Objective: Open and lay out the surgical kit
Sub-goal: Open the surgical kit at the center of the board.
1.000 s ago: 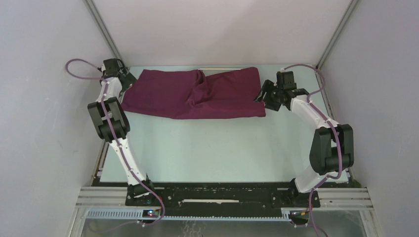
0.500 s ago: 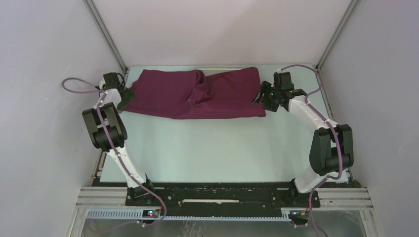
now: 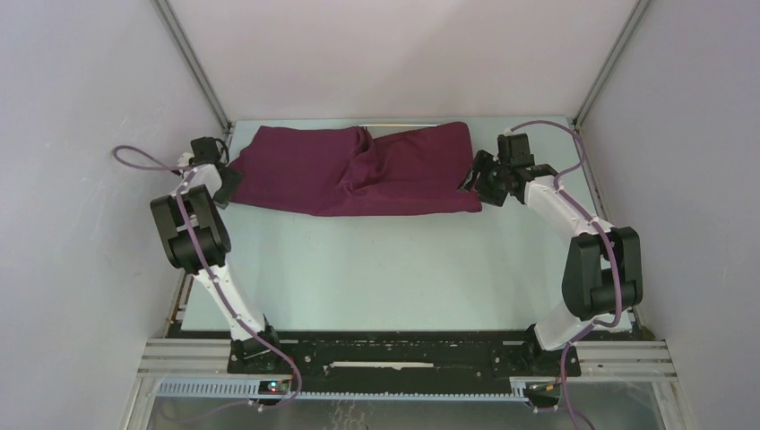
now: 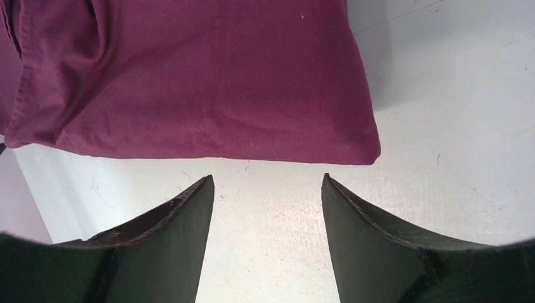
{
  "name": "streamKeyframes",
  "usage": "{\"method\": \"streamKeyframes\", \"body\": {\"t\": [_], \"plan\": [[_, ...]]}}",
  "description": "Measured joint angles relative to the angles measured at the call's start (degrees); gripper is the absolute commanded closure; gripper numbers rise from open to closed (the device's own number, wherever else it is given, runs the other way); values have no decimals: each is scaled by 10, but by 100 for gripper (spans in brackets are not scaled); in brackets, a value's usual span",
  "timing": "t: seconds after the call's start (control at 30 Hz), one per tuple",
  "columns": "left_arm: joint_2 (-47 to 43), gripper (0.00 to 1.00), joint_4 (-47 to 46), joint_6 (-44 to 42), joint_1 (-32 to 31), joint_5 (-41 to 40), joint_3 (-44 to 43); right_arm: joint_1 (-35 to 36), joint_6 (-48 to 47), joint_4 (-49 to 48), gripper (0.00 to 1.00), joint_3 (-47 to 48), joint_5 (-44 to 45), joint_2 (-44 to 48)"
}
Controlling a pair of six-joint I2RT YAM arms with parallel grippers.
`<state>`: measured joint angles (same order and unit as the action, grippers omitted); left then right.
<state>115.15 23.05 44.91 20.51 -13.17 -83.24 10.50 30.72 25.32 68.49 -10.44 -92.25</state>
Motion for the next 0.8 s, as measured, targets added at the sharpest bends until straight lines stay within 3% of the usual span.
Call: {"method": "streamKeyframes", "body": {"t": [0.17,0.37,0.53,0.67,0.8], "plan": [[0,24,3,21,1,-19,22,-3,0,-1,29,-1,-2,0],[-1,34,2,30,4,-16,32,-3,0,-3,29,-2,-5,0],[8,60,2,32,7,-12,23,-7,0,-3,30,-2,-8,0],[30,95,1,35,9,-2,-2,-10,0,-3,30,-2,-9,0],[35,100,0,42,11,4,-5,-12,0,-3,30,-2,-9,0]]}}
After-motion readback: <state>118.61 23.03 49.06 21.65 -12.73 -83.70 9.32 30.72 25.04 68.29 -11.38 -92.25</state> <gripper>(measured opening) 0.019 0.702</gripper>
